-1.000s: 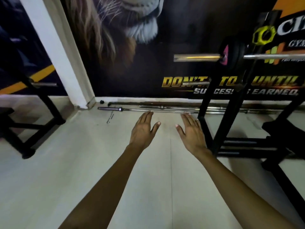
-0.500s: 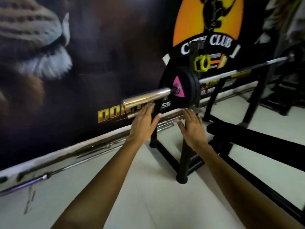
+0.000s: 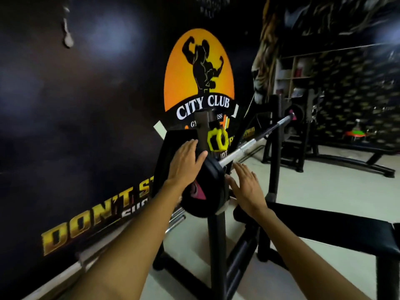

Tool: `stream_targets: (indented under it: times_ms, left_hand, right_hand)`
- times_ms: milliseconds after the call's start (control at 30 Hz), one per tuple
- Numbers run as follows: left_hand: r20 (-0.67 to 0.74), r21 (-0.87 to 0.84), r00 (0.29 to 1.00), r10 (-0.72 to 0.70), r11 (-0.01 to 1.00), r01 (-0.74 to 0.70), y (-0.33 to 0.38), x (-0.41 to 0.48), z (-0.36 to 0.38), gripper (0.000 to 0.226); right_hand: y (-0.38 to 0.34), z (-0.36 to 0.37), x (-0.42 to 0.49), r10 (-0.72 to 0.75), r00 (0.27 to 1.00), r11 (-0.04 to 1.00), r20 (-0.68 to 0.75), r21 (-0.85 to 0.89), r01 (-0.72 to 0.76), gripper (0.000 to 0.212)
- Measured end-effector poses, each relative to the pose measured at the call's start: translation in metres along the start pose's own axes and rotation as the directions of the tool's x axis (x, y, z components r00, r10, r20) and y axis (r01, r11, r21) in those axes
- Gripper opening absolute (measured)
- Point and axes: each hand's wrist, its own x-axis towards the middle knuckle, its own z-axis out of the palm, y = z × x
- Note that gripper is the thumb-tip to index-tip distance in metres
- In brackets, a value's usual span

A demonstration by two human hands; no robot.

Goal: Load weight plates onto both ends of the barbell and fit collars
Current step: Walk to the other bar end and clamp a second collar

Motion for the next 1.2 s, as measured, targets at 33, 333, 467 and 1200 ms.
stream_targets:
  times_ms: [33,333,467,1200]
  left_hand:
    - [0.022,0.01,1.0,-0.007,1.0,0.007,-0.005,0.012,0.006,0.057]
    - [-0.158,-0.028,0.986,0.05,0.998,-0.055,-0.019,0.019,0.03,0.064]
    - [-0.154,-0.067,0.987,0.05,0.996,-0.061,-0.021,0.019,0.029,0.069]
    - [-0.176,-0.117,0.982,0.065,0.989,-0.086,-0.023,0.018,0.033,0.051]
  right_hand:
    - [0.0,0.004,0.018,0.011,1.0,1.0,-0.023,0.028,-0.01,0.058]
    - [0.007,0.028,0.142,0.389,0.909,0.519,0.149,0.779,-0.35,0.05]
    - [0.026,0.041,0.172,0.337,0.875,0.23,0.348,0.871,-0.435,0.057]
    - [0.015,-0.018,0.13,0.311,0.924,-0.26,0.224,0.955,-0.144,0.037]
